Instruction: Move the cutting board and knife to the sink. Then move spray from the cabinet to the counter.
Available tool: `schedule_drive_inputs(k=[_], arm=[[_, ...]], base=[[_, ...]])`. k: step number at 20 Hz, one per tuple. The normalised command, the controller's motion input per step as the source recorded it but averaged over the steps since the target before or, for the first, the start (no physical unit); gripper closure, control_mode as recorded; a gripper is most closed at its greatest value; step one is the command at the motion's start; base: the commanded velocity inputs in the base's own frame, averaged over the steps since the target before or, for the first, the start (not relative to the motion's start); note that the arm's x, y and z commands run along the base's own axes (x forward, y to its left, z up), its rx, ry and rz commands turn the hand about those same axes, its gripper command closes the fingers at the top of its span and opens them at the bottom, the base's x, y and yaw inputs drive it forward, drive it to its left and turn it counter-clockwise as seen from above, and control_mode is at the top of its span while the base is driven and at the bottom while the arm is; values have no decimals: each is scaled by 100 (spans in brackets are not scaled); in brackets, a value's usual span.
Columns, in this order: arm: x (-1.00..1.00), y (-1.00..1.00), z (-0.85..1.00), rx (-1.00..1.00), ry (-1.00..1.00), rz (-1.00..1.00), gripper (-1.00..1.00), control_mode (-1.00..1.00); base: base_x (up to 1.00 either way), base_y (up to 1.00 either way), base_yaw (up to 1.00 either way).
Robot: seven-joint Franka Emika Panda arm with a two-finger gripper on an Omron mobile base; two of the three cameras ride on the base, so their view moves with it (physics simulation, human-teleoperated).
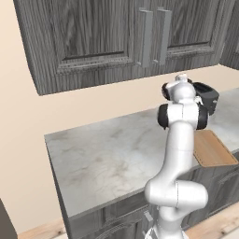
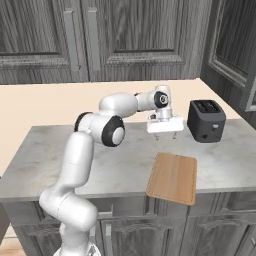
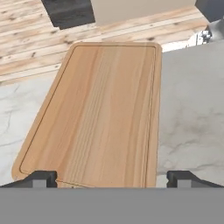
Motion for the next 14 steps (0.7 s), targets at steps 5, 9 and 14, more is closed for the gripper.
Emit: schedule_drive_inputs(k=[5,9,14], arm=[[-98,-19,-18,0,-4,0,-100,-100],[-100,-26,-3,6,-22,0,-100,-100],[-57,-7,1,4,-27,0,-100,-100]], base=[[0,0,0],[0,0,0],[0,0,0]])
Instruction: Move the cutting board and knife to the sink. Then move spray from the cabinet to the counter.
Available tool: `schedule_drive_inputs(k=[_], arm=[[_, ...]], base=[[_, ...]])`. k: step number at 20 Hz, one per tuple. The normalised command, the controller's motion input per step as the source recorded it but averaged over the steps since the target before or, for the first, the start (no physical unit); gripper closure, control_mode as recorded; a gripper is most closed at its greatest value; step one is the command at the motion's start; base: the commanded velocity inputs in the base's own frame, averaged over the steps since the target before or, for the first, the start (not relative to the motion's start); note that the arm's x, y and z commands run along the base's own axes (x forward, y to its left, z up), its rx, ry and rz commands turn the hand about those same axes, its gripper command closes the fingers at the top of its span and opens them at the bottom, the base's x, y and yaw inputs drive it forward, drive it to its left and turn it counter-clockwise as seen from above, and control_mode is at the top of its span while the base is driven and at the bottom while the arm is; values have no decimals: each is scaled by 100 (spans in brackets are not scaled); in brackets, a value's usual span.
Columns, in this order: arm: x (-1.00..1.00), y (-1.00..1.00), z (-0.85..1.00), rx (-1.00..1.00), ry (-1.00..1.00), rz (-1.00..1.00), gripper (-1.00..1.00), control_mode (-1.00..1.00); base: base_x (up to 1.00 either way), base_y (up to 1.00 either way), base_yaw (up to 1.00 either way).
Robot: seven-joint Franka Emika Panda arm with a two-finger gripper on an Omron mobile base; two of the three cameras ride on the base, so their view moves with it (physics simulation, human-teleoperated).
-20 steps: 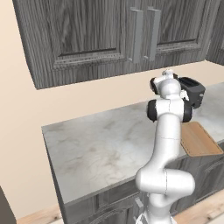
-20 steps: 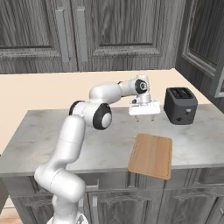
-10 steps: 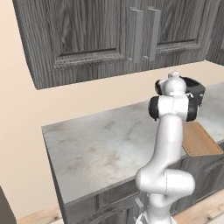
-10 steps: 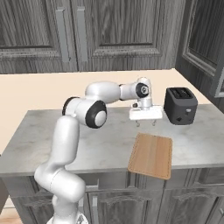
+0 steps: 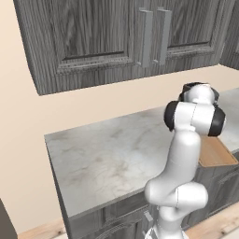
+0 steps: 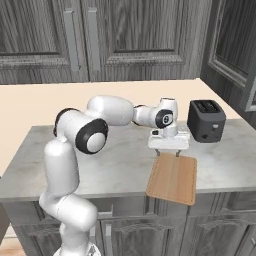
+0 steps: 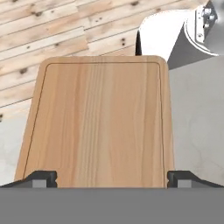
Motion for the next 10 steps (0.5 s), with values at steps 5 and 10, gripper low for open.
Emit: schedule_drive_inputs(k=[5,10], arm=[[-48,-9,25,10,-34,0,-100,-100],[-50,-31,14,8,-22,-5,-100,-100]], base=[[0,0,0],[0,0,0]])
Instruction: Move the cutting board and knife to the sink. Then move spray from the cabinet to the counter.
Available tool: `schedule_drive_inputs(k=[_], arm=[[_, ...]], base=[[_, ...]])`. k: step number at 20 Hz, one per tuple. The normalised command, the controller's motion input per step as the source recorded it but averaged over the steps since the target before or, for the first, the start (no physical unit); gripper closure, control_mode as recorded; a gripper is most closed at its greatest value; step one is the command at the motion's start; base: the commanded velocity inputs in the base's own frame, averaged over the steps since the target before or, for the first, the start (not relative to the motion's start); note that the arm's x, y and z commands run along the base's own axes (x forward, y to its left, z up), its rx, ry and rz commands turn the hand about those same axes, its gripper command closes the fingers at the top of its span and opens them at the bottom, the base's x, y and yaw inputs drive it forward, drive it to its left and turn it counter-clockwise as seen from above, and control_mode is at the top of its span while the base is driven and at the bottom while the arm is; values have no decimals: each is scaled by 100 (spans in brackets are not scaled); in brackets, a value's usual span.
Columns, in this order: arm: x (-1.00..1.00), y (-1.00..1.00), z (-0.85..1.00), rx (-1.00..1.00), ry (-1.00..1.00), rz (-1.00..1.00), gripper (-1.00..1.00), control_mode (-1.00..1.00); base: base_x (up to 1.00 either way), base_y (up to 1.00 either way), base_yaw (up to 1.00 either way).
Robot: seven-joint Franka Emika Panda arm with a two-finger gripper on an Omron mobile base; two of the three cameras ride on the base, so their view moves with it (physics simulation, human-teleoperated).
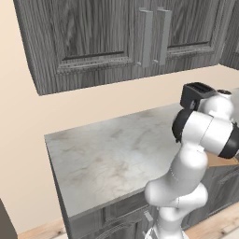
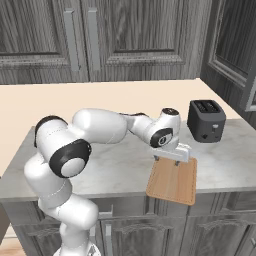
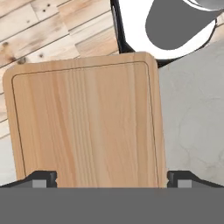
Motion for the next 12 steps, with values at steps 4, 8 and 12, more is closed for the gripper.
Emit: schedule_drive_inputs(k=[4,8,12], arm=[[-45,-48,7,9,-12,-11,-100,-100],[-41,-54,4,9,-5,-16,-100,-100],[-32,-51,0,7,-2,-15,-100,-100]], base=[[0,0,0],[0,0,0],[0,0,0]])
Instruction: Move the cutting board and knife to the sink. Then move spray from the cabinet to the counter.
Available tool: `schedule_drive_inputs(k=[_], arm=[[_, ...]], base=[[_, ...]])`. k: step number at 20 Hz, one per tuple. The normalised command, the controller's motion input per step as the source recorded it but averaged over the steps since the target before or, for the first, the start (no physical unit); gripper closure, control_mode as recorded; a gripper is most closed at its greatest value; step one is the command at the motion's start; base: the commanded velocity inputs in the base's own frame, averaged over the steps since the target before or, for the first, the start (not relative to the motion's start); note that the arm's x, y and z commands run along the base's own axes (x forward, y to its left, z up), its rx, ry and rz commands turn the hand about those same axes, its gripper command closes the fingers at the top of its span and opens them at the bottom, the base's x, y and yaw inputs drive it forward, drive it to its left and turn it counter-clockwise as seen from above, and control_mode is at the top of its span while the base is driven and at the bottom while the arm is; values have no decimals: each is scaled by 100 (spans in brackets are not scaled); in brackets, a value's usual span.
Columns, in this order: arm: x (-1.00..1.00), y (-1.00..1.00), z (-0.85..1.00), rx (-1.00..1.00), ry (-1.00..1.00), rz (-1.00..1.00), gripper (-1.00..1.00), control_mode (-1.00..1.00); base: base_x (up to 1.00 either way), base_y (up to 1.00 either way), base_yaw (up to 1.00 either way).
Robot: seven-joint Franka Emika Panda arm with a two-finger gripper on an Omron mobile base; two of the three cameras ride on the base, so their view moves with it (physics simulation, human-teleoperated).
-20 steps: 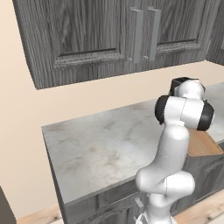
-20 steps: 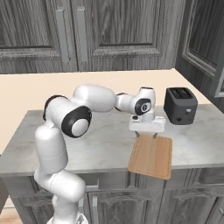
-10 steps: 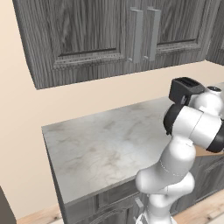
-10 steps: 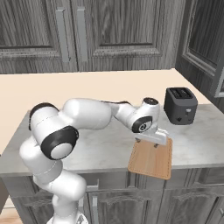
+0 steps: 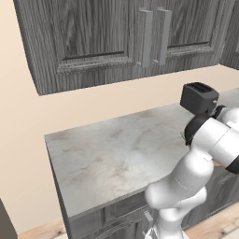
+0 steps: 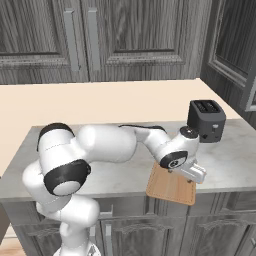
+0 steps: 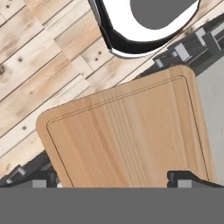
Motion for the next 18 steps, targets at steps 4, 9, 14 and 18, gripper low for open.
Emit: schedule_drive_inputs(k=[4,9,14,18], arm=[[-12,-14,0,2,-6,-3,-100,-100],[-5,-7,0,1,-5,-1,-100,-100],[-1,-2,0,0,-1,0,-100,-100],[0,-3,0,1,0,0,-100,-100]], base=[[0,0,0],[0,0,0],[0,0,0],[0,0,0]])
